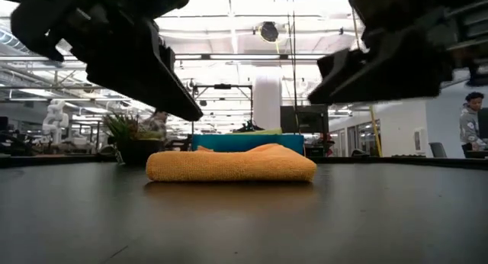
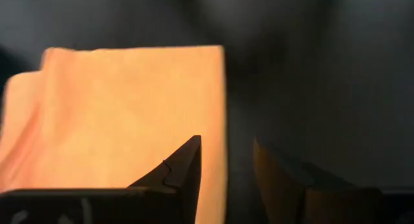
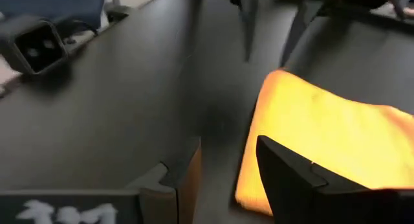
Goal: Fold microfiber towels
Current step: Put the folded orange microfiber cloth into the blue bin
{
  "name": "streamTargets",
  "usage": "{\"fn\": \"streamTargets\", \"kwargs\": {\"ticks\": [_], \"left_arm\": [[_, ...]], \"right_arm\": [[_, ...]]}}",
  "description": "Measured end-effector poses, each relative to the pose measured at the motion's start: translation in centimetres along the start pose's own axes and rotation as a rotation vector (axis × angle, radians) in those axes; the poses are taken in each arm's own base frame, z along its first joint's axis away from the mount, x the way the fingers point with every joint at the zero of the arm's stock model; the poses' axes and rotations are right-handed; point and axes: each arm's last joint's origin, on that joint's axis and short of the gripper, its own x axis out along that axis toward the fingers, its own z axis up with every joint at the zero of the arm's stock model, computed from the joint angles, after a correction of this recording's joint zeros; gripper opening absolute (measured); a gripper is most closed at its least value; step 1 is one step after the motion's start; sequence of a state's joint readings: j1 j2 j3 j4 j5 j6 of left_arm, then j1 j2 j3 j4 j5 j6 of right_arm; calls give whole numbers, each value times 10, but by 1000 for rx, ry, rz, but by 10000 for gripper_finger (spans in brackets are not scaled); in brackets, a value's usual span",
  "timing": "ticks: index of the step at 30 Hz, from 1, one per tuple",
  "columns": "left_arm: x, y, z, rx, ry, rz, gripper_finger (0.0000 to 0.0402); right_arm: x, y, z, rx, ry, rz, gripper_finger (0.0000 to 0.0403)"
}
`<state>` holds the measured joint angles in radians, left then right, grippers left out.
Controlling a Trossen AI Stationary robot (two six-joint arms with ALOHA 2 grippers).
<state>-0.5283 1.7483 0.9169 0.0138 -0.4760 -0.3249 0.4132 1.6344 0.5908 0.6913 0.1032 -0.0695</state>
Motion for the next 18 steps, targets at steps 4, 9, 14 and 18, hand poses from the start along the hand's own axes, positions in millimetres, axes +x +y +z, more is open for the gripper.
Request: {"fn": "streamTargets", "kwargs": {"ticks": [4, 9, 14, 18], "left_arm": [[3, -3, -8, -7, 53, -18, 164], [8, -4, -16, -9, 101, 17, 203], [12, -5, -21, 45, 119, 49, 223], [16, -5, -29, 109, 158, 64, 225]], "right_arm": [[17, 2, -4, -20, 52, 3, 141], [31, -2, -13, -34, 115, -9, 141], [38, -7, -18, -82, 141, -43, 141], [38, -10, -25, -123, 201, -72, 141]]}}
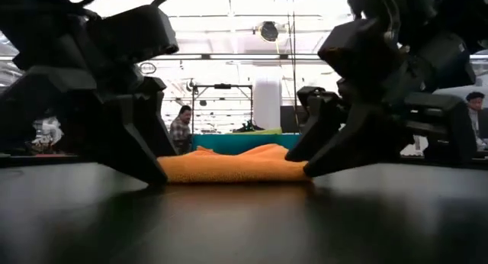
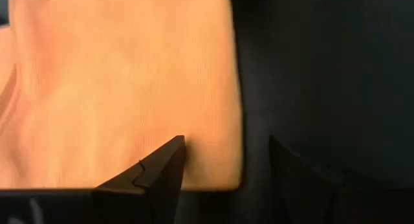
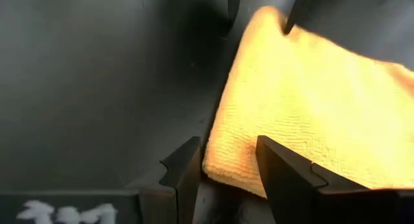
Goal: Fold microfiber towels
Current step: Put the folded orange microfiber cloth into the blue bin
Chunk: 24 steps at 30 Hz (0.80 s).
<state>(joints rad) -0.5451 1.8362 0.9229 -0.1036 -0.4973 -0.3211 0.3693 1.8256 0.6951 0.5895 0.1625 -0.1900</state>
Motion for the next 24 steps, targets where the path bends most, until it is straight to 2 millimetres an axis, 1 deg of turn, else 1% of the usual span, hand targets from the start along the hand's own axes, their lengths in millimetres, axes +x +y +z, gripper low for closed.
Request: {"fn": "streamTargets", "kwargs": {"ticks": [8, 16, 19, 22, 24], "left_arm": [[9, 0, -6, 16, 36, 16, 225], [10, 0, -5, 17, 26, 17, 225], [8, 0, -3, 17, 7, 23, 225], [2, 2, 0, 39, -33, 69, 225], [-3, 4, 8, 34, -90, 75, 225]], "right_arm": [[1, -3, -6, -7, 51, -46, 141], [2, -7, -7, 23, 66, -54, 136], [2, -7, -8, 22, 73, -55, 113], [2, -7, -8, 22, 75, -53, 71], [1, -6, -8, 31, 72, -52, 36]]}}
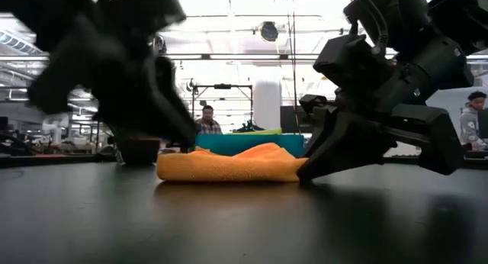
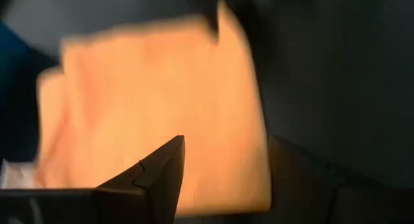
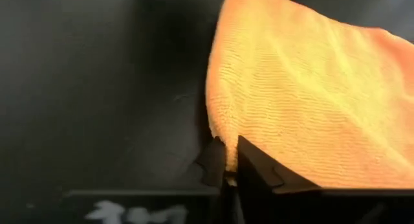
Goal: Fold microfiber towels
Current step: Put the folded orange microfiber cloth into the blue bin
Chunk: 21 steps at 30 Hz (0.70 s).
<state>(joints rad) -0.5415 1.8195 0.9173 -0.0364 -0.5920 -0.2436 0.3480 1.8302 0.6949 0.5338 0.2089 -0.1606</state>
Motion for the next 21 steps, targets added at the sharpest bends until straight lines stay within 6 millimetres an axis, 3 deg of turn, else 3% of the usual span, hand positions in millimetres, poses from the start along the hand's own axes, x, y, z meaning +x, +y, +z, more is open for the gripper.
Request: {"fn": "streamTargets", "kwargs": {"ticks": [2, 8, 12, 21], "left_arm": [[-5, 0, 9, -20, -55, -10, 225], [1, -1, 23, -54, -189, -67, 225], [7, 0, 25, -49, -213, -62, 225], [22, -2, 49, 19, -225, -36, 225]], "right_arm": [[-1, 0, 1, 27, -9, -2, 11], [-2, -1, 13, 123, -129, 36, 9], [-2, -2, 17, 162, -177, 35, 4], [-3, -4, 20, 216, -208, 36, 2]]}}
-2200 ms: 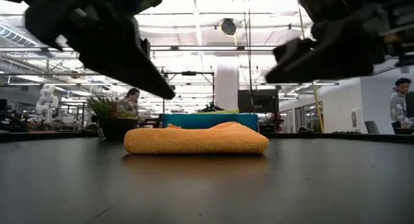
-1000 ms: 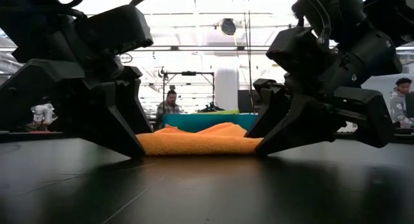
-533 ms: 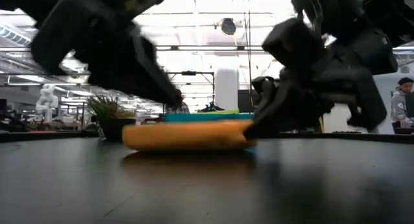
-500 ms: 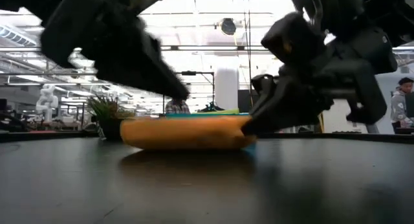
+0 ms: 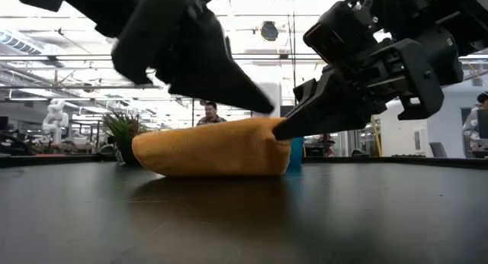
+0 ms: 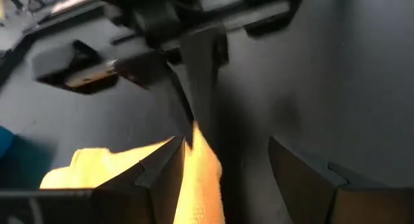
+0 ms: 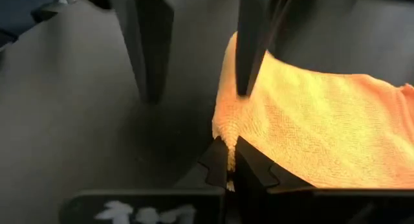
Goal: Fold microfiber towels
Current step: Put the folded orange microfiber cloth into the blue bin
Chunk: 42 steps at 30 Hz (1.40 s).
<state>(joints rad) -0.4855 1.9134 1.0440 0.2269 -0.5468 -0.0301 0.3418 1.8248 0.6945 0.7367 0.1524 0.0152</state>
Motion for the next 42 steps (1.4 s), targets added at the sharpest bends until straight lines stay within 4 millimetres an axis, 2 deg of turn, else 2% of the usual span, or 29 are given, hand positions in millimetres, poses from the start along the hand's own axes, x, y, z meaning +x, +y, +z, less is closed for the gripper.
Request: {"fn": "streamTargets", "kwargs": {"ticks": [6, 12, 17, 20, 24, 27, 28, 35, 42], "left_arm": [[23, -5, -1, 85, 192, 90, 225], [36, -5, 2, 80, 239, 112, 225], [37, -1, 2, 71, 250, 127, 222], [36, -1, 1, 91, 268, 135, 195], [34, -1, 1, 105, 278, 162, 110], [33, -2, 0, 108, 280, 162, 28], [33, -3, 0, 110, 281, 161, 16], [10, 6, 16, 95, 288, 157, 7], [-14, 19, 34, 76, 267, 141, 5]], "right_arm": [[0, -1, -1, 13, 9, 8, 1], [0, 0, -1, 23, 9, 25, 1], [0, 0, 0, 24, 7, 25, 1], [0, 0, 0, 23, 6, 25, 1], [0, 0, 1, -40, -6, 24, 10], [0, 2, 1, -129, -15, 18, 33], [-1, 3, 2, -158, -17, 4, 43], [-3, 5, -3, -350, 52, -168, 132], [-3, 4, 0, -418, 45, -208, 233]]}}
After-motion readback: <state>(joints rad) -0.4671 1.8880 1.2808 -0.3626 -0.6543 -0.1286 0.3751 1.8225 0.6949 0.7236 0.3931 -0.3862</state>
